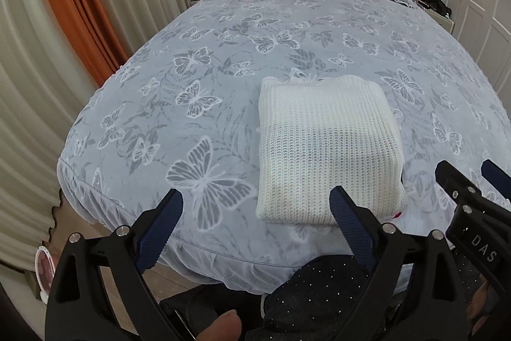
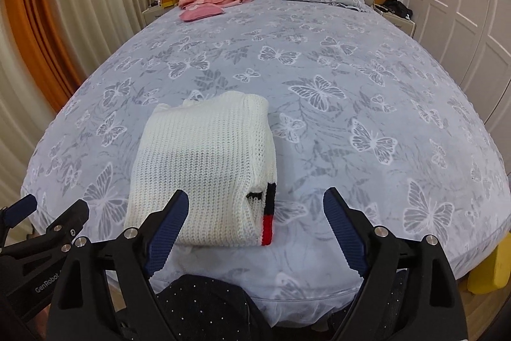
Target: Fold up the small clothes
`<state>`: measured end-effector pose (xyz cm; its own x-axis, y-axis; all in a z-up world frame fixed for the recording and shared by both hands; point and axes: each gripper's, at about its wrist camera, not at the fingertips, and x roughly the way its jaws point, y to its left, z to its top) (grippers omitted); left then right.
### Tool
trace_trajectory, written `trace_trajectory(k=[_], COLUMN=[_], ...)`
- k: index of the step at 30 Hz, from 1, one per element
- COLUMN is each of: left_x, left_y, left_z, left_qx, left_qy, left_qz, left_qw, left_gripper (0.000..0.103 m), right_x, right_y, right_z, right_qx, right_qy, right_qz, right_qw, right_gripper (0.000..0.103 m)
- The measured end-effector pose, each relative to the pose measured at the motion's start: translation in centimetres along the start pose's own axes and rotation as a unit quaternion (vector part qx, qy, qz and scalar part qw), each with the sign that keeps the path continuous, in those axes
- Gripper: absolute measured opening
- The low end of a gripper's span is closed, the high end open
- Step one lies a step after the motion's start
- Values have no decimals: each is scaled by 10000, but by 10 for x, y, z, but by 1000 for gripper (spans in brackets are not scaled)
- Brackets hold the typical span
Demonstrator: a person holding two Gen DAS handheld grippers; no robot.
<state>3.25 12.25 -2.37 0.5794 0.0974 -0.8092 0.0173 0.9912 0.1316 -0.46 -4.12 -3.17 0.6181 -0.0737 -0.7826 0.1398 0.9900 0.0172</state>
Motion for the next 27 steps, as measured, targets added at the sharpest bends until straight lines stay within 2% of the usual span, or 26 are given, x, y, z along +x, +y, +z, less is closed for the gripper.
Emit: trace_trajectory(k=[6, 13, 27], left_x=[-3, -2, 0], left_y=[1, 5, 10], left_z=[-7, -10, -10], left_qx=[91, 43, -107], left_qy=[-105, -8, -101], left_qz=[-69, -180, -44], left_qw=[9999, 9998, 9999], left_gripper=[91, 91, 95], right_x=[-5, -8, -2], right_y=[6, 13, 19], right_z=[-7, -14, -19], right_qx=[-19, -73, -81], right_qy=[-32, -51, 110], right_qz=[-61, -152, -128], right_qw=[10000, 9998, 9998], right_gripper=[84, 84, 84])
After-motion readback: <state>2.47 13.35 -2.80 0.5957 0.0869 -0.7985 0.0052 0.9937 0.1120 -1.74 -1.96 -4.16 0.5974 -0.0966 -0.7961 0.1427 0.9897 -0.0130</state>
